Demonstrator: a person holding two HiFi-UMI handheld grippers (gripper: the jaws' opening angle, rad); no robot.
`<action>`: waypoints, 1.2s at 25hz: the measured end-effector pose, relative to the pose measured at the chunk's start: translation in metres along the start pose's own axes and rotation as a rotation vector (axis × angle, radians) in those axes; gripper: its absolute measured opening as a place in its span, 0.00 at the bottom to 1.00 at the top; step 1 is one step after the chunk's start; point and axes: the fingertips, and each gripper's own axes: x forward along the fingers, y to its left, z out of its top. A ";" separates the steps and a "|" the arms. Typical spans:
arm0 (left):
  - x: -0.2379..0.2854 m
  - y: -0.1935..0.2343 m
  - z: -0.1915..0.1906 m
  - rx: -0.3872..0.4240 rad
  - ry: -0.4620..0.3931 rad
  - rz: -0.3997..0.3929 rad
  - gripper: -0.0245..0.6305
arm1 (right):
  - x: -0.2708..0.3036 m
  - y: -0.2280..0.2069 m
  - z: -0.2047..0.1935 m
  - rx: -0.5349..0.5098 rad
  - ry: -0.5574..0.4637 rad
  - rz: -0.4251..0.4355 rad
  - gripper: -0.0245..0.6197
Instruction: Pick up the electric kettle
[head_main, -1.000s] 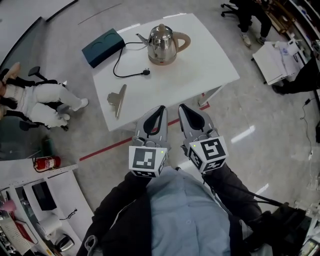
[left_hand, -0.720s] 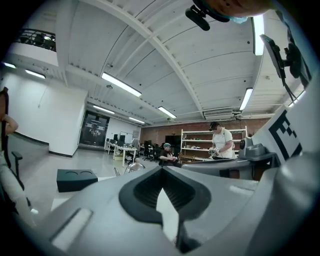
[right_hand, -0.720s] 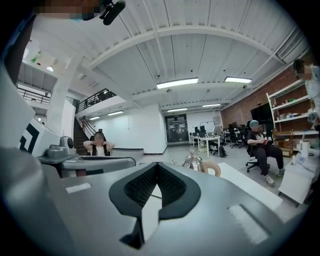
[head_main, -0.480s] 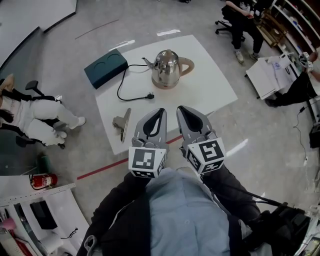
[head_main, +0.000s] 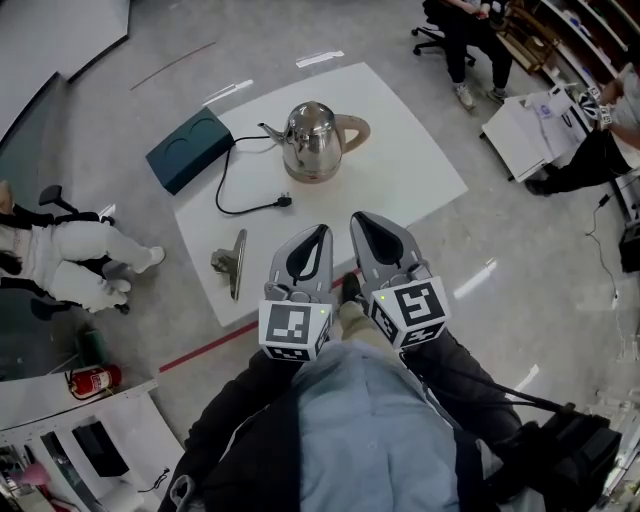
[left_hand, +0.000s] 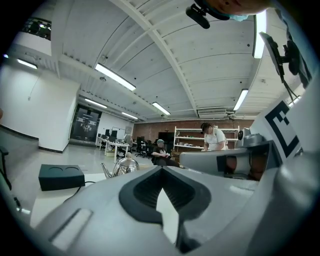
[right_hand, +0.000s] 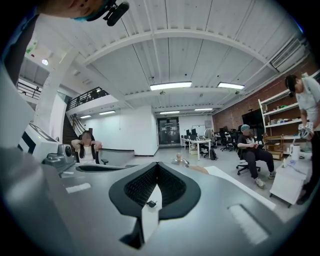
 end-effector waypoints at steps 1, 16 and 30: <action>0.003 0.001 -0.001 -0.001 0.005 0.004 0.04 | 0.002 -0.003 -0.003 0.007 0.005 0.002 0.08; 0.083 0.026 -0.017 0.000 0.122 0.051 0.04 | 0.059 -0.067 -0.034 0.111 0.083 0.029 0.08; 0.150 0.060 0.064 0.088 -0.063 0.223 0.04 | 0.135 -0.115 0.054 0.010 -0.058 0.203 0.08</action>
